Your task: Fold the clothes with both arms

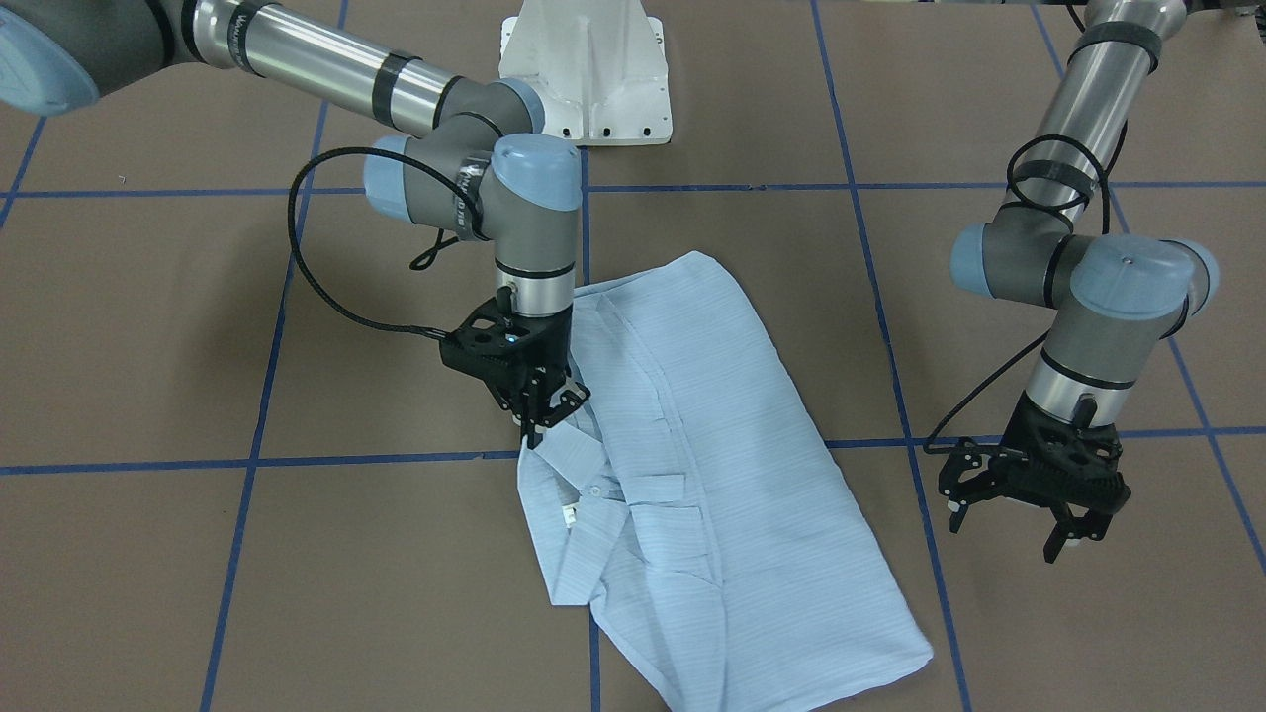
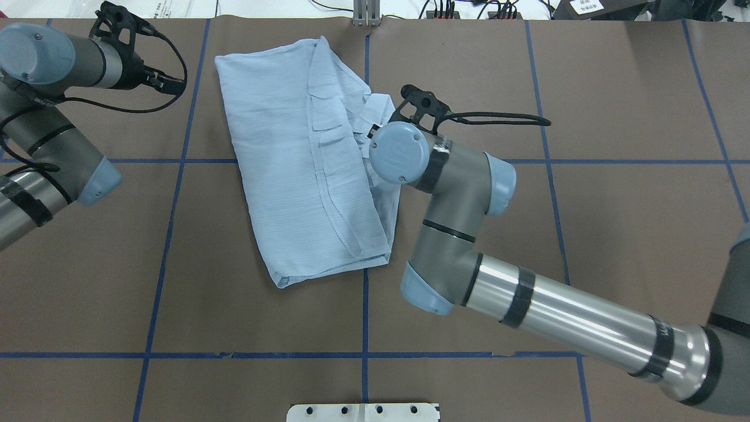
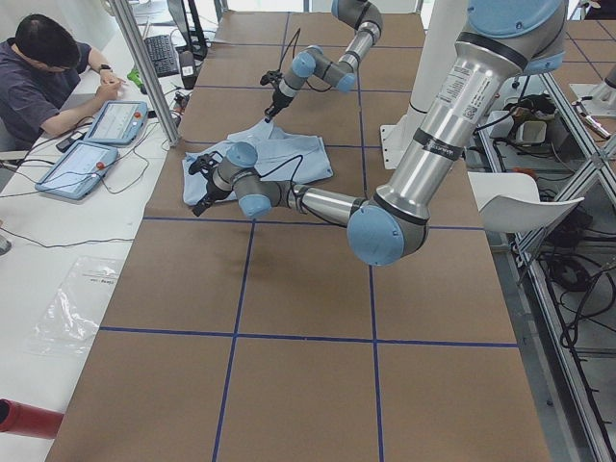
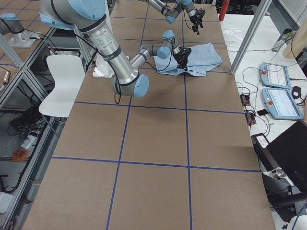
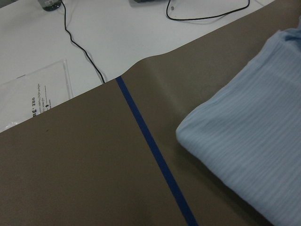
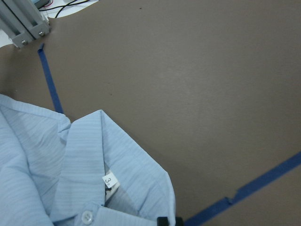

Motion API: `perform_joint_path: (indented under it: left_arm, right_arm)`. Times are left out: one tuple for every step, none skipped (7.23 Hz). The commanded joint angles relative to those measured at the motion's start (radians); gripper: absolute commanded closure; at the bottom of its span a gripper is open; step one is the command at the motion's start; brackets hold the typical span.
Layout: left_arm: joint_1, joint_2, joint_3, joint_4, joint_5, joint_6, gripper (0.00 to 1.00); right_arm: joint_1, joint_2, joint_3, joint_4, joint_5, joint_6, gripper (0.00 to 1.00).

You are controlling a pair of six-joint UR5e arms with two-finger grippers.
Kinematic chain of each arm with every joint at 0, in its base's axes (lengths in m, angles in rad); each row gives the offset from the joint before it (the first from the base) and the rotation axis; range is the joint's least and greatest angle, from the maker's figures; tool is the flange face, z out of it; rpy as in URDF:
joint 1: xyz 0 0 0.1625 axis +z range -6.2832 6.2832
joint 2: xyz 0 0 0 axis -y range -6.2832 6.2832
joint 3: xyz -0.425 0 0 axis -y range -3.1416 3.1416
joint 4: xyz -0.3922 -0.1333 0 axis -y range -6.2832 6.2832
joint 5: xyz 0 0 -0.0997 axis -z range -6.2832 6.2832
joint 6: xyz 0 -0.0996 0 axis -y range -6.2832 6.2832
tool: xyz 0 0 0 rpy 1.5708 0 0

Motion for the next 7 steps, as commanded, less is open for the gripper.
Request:
perform_joint_path:
  left_arm:
    - [0.001,0.011,-0.014,0.0,0.0,0.0,0.0]
    - [-0.001,0.017,-0.022,0.001,0.0,0.0,0.0]
    - [0.001,0.017,-0.025,0.0,0.0,0.0,0.0]
    - [0.001,0.017,-0.025,0.0,0.0,0.0,0.0]
    - [0.001,0.017,-0.025,0.0,0.0,0.0,0.0]
    - [0.001,0.017,-0.025,0.001,0.0,0.0,0.0]
    - [0.001,0.017,-0.025,0.001,0.0,0.0,0.0]
  right_arm:
    - [-0.046,-0.208,0.22,-0.02,-0.06,-0.002,1.0]
    - [-0.049,-0.256,0.265,-0.022,-0.063,-0.003,1.0]
    - [-0.048,-0.267,0.27,-0.02,-0.061,-0.005,1.0]
    - [-0.049,-0.269,0.273,-0.025,-0.061,-0.017,0.01]
    - [-0.045,-0.266,0.316,-0.06,-0.054,-0.048,0.0]
    - [-0.042,-0.261,0.416,-0.194,-0.045,-0.162,0.0]
    - [-0.027,-0.251,0.484,-0.301,0.001,-0.24,0.0]
